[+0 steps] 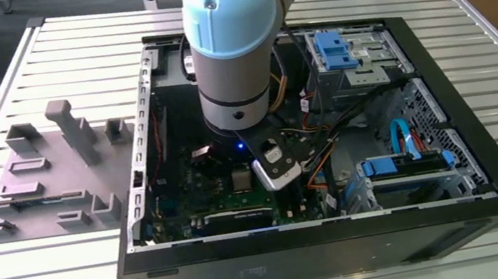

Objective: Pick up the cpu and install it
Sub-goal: 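Place the cpu into insertion slot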

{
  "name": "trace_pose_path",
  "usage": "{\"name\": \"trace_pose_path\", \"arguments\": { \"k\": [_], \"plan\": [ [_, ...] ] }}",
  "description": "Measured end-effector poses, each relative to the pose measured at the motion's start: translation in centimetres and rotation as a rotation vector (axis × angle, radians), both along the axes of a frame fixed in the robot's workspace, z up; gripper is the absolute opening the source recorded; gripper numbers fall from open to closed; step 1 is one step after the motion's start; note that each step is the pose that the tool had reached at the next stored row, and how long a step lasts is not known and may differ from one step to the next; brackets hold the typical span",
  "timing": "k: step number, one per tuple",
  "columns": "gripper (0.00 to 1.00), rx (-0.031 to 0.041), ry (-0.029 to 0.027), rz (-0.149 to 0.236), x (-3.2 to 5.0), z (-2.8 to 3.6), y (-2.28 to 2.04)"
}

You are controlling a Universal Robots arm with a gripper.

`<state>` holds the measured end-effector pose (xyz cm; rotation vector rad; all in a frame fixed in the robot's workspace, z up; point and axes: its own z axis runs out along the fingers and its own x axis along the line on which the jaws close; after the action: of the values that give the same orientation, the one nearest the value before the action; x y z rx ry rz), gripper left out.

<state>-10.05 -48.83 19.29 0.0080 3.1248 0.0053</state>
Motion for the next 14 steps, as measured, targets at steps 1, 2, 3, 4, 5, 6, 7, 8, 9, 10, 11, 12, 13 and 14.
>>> {"name": "trace_pose_path", "arguments": {
  "k": [1, 2, 3, 4, 5, 6, 7, 8, 9, 10, 11, 12, 13, 14],
  "plan": [
    [0.39, -0.0001, 0.0, 0.0, 0.0, 0.03, 0.0],
    [0.39, 0.0001, -0.0001, 0.0, 0.0, 0.03, 0.0],
    [0.39, 0.0003, -0.0001, 0.0, 0.0, 0.03, 0.0],
    [0.39, 0.0002, -0.0001, 0.0, 0.0, 0.04, 0.0],
    [0.39, 0.0001, 0.0, 0.0, 0.0, 0.05, 0.0],
    [0.39, 0.0001, -0.0001, 0.0, 0.0, 0.05, 0.0],
    [0.39, 0.0001, -0.0001, 0.0, 0.0, 0.06, 0.0],
    [0.39, 0.0, -0.0001, 0.0, 0.0, 0.06, 0.0],
    [0.39, 0.0001, -0.0001, 0.0, 0.0, 0.07, 0.0],
    [0.39, 0.0, -0.0001, 0.0, 0.0, 0.08, 0.0],
    [0.38, -0.0003, 0.0, 0.0, 0.0, 0.09, 0.0],
    [0.35, -0.0003, 0.0002, 0.0, 0.0, 0.1, 0.0],
    [0.35, -0.0002, 0.0001, 0.0, 0.0, 0.1, 0.0],
    [0.35, -0.0001, 0.0, 0.0, 0.0, 0.1, 0.0]
  ]
}}
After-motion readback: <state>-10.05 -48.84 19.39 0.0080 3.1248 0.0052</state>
